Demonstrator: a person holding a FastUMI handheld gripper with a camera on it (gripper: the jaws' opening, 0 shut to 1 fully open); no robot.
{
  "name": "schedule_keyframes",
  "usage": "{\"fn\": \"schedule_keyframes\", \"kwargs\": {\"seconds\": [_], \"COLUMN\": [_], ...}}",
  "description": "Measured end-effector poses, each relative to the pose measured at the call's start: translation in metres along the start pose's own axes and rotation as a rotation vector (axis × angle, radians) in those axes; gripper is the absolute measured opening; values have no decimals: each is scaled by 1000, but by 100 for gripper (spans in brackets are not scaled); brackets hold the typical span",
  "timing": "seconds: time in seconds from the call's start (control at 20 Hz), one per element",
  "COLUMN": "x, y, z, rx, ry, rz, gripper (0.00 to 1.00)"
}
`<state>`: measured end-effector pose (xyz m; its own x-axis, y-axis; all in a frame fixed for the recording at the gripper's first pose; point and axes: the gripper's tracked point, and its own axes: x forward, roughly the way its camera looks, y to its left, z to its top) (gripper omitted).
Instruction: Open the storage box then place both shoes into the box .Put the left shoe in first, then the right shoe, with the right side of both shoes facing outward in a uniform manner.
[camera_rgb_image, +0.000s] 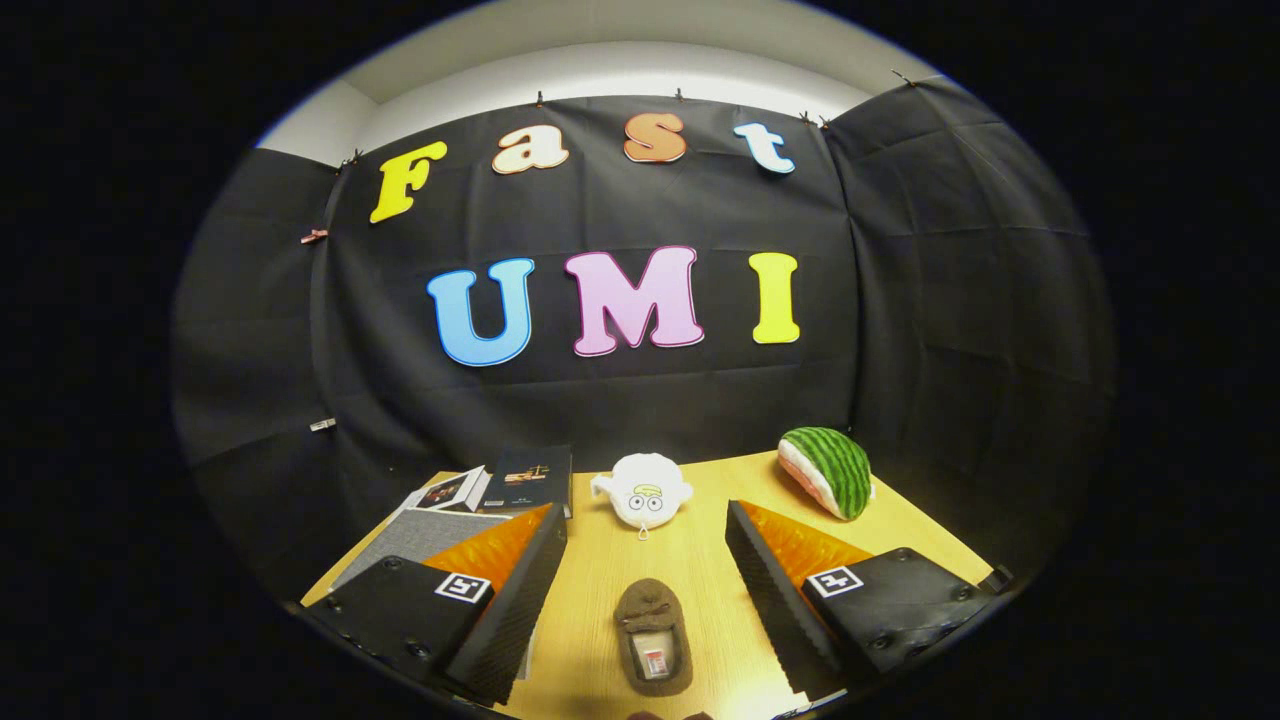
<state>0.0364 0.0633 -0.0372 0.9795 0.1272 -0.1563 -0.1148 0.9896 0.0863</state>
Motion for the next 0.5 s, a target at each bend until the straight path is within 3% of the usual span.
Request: {"fn": "schedule_keyframes", "kwargs": {"seconds": [0.3,0.5], "x": [18,30], "y": [36,74], "z": [-28,-70], "rx": [95,297], "ry": [144,339], "rz": [140,271], "gripper": [99,98]}}
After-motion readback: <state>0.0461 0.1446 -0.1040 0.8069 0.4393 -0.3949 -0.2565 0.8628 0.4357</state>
